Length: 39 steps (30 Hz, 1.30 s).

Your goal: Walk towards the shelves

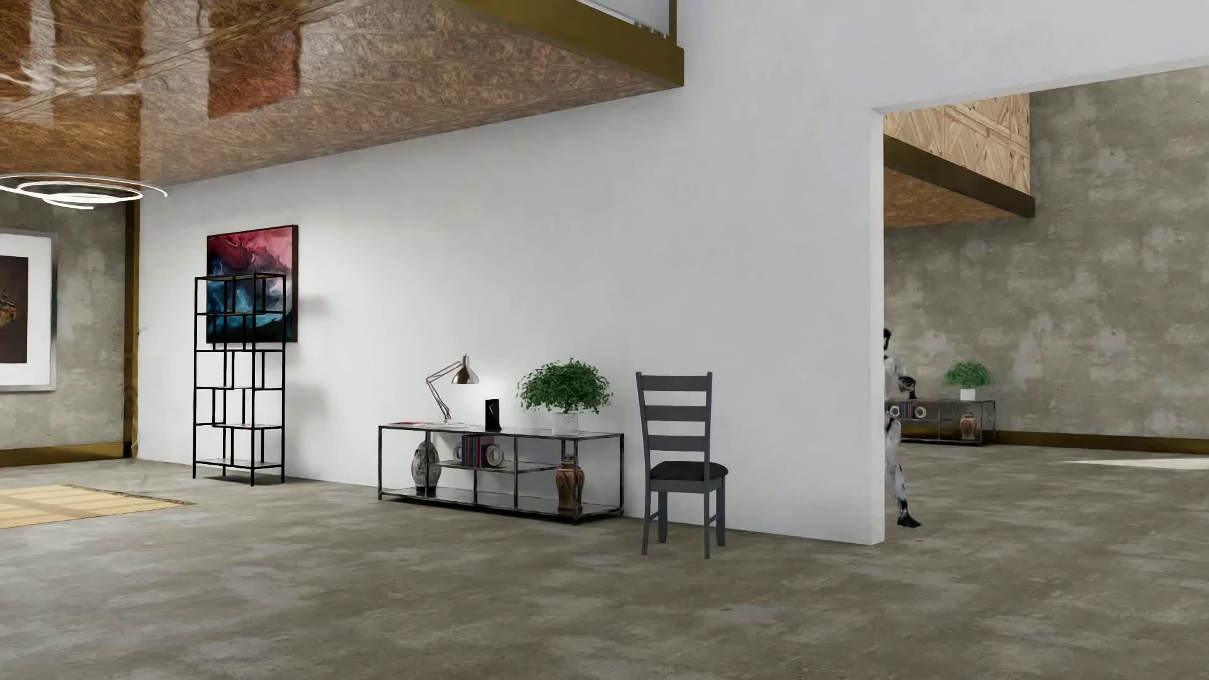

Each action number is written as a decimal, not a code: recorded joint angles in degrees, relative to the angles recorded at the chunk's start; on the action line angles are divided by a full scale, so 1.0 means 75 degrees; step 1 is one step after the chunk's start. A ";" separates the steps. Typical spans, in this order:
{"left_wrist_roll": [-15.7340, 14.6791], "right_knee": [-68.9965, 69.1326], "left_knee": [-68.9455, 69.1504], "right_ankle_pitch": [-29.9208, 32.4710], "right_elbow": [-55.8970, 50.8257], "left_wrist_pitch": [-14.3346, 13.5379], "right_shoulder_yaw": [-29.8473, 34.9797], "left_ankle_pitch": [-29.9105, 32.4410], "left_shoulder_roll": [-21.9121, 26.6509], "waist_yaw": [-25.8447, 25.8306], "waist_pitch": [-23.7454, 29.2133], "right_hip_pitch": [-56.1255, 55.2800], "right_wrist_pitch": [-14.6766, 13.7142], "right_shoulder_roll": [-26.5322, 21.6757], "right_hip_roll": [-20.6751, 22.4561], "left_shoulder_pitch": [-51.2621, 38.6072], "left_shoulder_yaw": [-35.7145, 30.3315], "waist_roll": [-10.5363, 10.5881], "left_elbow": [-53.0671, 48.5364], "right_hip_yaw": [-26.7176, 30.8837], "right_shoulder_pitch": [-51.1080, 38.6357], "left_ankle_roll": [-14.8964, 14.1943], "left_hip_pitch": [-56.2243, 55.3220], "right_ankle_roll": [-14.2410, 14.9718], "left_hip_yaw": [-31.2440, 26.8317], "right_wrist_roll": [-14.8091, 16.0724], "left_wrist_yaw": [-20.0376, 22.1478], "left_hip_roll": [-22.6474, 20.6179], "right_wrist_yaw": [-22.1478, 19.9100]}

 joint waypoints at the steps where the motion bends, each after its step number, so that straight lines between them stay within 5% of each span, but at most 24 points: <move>1: -0.0078 0.0582 0.0642 0.0097 0.0136 0.0103 0.0461 0.0830 0.0075 -0.0030 0.0013 0.0083 -0.0275 -0.0115 0.0144 0.0490 0.0179 0.0146 -0.0140 -0.0081 -0.0177 0.0027 0.0031 -0.0258 0.0220 -0.0978 0.0141 0.0252 0.0008; 2: -0.0037 0.1143 0.1919 -0.0269 0.0116 0.0356 0.0322 0.1582 0.0128 -0.0047 0.0039 0.0161 -0.0320 0.0099 0.0345 0.1115 0.0345 0.0314 -0.0082 -0.0177 -0.0414 -0.0106 -0.0289 -0.0532 0.0356 -0.1214 0.0280 0.0548 -0.0273; 3: 0.0282 0.1396 0.3608 -0.0724 0.0024 0.0719 -0.0245 0.2515 0.0208 -0.0048 0.0061 0.0403 -0.0233 0.0565 0.0616 0.1753 0.0479 0.0474 0.0176 -0.0241 -0.0693 -0.0189 -0.0945 -0.0678 0.0616 -0.0719 0.0412 0.1019 -0.0655; 4: 0.1118 0.1425 0.5224 -0.1098 -0.0073 0.1137 -0.1018 0.3475 0.0356 -0.0002 0.0071 0.0794 -0.0168 0.1122 0.0912 0.2338 0.0502 0.0630 0.0693 -0.0261 -0.1000 -0.0257 -0.1693 -0.0679 0.0710 0.0361 0.0417 0.1519 -0.0796; 6: 0.2722 0.0995 0.7490 -0.1557 -0.0285 0.2072 -0.1397 0.2688 0.0341 0.0242 0.0062 0.1787 0.0012 0.1736 0.1511 0.3242 0.0642 0.0902 0.2493 -0.0172 -0.1728 0.0090 -0.3316 -0.0648 0.0603 0.1705 0.0288 0.2266 -0.1220; 7: 0.2658 0.0638 0.8114 -0.1696 -0.0326 0.2517 -0.0961 0.2538 0.0099 0.0411 0.0028 0.2353 -0.0016 0.1783 0.1804 0.3709 0.1160 0.0992 0.3610 -0.0009 -0.2104 0.0142 -0.4114 -0.0629 0.0510 0.1765 0.0260 0.2501 -0.1603; 9: 0.1590 0.0036 0.8213 -0.2012 -0.0255 0.3705 0.0487 0.2592 -0.0314 0.0767 -0.0067 0.3406 -0.0282 0.1602 0.2284 0.4637 0.3114 0.1082 0.5695 0.0531 -0.3055 0.0331 -0.5524 -0.0581 0.0383 0.1066 0.0495 0.2709 -0.2019; 10: 0.1394 -0.0221 0.7764 -0.2189 -0.0329 0.3859 0.1193 0.2601 -0.0243 0.0918 -0.0114 0.3895 -0.0625 0.1496 0.2465 0.5154 0.3778 0.1095 0.6383 0.0870 -0.3623 0.0253 -0.6129 -0.0550 0.0308 0.0733 0.0496 0.2644 -0.2123; 11: 0.1667 -0.0371 0.6959 -0.2406 -0.0519 0.3773 0.1779 0.2606 -0.0043 0.1042 -0.0155 0.4280 -0.0957 0.1396 0.2610 0.5768 0.3785 0.1105 0.6685 0.1203 -0.4199 0.0340 -0.6627 -0.0514 0.0328 0.0539 0.0342 0.2650 -0.2139; 13: 0.1874 -0.0685 0.4063 -0.2815 -0.1200 0.2980 0.2374 0.2891 0.0203 0.1190 -0.0241 0.4935 -0.1351 0.1391 0.2794 0.7184 0.3877 0.1140 0.6436 0.1790 -0.5135 0.0346 -0.7176 -0.0444 0.0533 0.0960 0.0603 0.2506 -0.2367; 15: 0.1461 -0.1047 -0.0334 -0.3029 -0.1993 0.2544 0.2628 0.2965 0.0110 0.1291 -0.0346 0.5532 -0.1416 0.1319 0.2808 0.8349 0.4160 0.1168 0.6140 0.2052 -0.5529 -0.0091 -0.6881 -0.0381 0.0323 0.1953 0.0755 0.1820 -0.2750; 17: 0.1441 -0.1122 -0.1609 -0.3121 -0.2740 0.2296 0.2705 0.2694 0.0187 0.1312 -0.0369 0.6189 -0.1400 0.1036 0.2719 0.8974 0.4138 0.1166 0.6170 0.1940 -0.5390 -0.0769 -0.6927 -0.0307 0.0635 0.2958 0.0308 0.1224 -0.3046; 19: 0.1791 -0.0759 -0.0199 -0.2779 -0.3072 0.2373 0.2460 0.2875 0.0274 0.1378 -0.0392 0.6818 -0.1084 0.0838 0.2568 0.8941 0.4103 0.1091 0.6183 0.1574 -0.4743 -0.0417 -0.7043 -0.0182 0.0838 0.3780 -0.0088 0.0805 -0.3199; 21: 0.1777 0.0178 0.0956 -0.1669 -0.2525 0.2472 0.2395 0.3439 -0.0099 0.1533 -0.0460 0.7045 -0.0549 0.0795 0.2220 0.8879 0.4585 0.0900 0.5849 0.1316 -0.4147 0.0774 -0.6873 -0.0069 0.1069 0.4159 0.0190 0.0727 -0.3028; 23: 0.1407 0.3005 0.2141 -0.0387 -0.1112 0.2350 0.2407 0.2402 -0.0631 0.1629 -0.0449 0.6154 0.0285 0.0786 0.1573 0.8572 0.5086 0.0643 0.5587 0.1050 -0.3789 0.1070 -0.6720 0.1245 0.1344 0.3932 0.0583 0.0775 -0.2735; 24: 0.1262 0.4621 0.2300 0.0342 -0.0206 0.2317 0.2514 0.1960 -0.0878 0.1633 -0.0424 0.5359 0.0773 0.0751 0.1138 0.8241 0.5208 0.0501 0.5510 0.1050 -0.3751 0.1002 -0.6427 0.1441 0.1504 0.3548 0.0738 0.0740 -0.2517; 27: 0.1625 0.7360 0.1986 -0.0779 0.1339 0.2228 0.2945 0.1155 -0.0926 0.1362 -0.0346 0.2930 0.1025 0.0441 0.0138 0.6564 0.4781 0.0114 0.5552 0.1217 -0.3065 0.0760 -0.5182 0.0814 0.1615 0.2223 0.0884 0.0516 -0.1894; 28: 0.1753 0.7542 0.1743 -0.0883 0.1095 0.2120 0.2597 0.0986 -0.0854 0.1205 -0.0321 0.2174 0.0902 0.0343 -0.0098 0.5903 0.4648 0.0030 0.5624 0.1271 -0.2510 0.0686 -0.4737 0.0678 0.1533 0.2263 0.0989 0.0380 -0.2024; 32: 0.1851 0.4539 0.0738 -0.1259 -0.0522 0.1614 -0.0209 0.0383 -0.0553 0.0584 -0.0245 0.0150 0.0806 0.0935 -0.0673 0.3128 0.3957 -0.0172 0.5671 0.0662 -0.0253 0.0461 -0.3147 0.0193 0.0972 0.4444 0.1200 0.0013 -0.2397; 34: 0.1799 0.0798 0.0118 -0.0801 -0.0681 0.1489 -0.0731 0.0147 -0.0428 0.0411 -0.0236 0.0141 0.1005 0.1083 -0.0466 0.2122 0.3663 -0.0255 0.5454 -0.0161 0.0217 0.0330 -0.2366 0.0468 0.0834 0.4706 0.1371 -0.0129 -0.2440; 35: 0.1620 -0.1082 -0.0295 -0.0824 -0.0593 0.1384 -0.0691 0.0050 -0.0412 0.0355 -0.0243 0.0174 0.1132 0.0999 0.0088 0.1818 0.3626 -0.0258 0.5275 0.0302 0.0301 0.0225 -0.1892 0.1120 0.0824 0.4364 0.1422 -0.0165 -0.2362; 36: 0.1461 -0.1992 -0.0579 -0.1093 -0.0402 0.1299 -0.0512 -0.0051 -0.0379 0.0313 -0.0240 0.0061 0.1072 0.0820 0.0505 0.1631 0.3608 -0.0235 0.5059 0.1069 0.0270 0.0098 -0.1442 0.1059 0.0848 0.3848 0.1497 -0.0170 -0.2240; 37: 0.1381 -0.1934 -0.0591 -0.1148 -0.0152 0.1239 -0.0348 -0.0193 -0.0330 0.0331 -0.0244 -0.0015 0.1078 0.0581 0.0605 0.1609 0.3564 -0.0230 0.4836 0.0801 0.0142 0.0018 -0.1080 0.1293 0.1005 0.3245 0.1652 -0.0186 -0.2178; 39: 0.1233 -0.0654 -0.0227 -0.0661 0.0089 0.1001 -0.0465 -0.0058 -0.0223 0.0322 -0.0216 -0.0029 0.1331 0.0421 0.0537 0.1894 0.3395 -0.0128 0.4472 -0.0070 -0.0390 -0.0051 -0.0479 0.0003 0.1201 0.2490 0.1770 -0.0015 -0.2514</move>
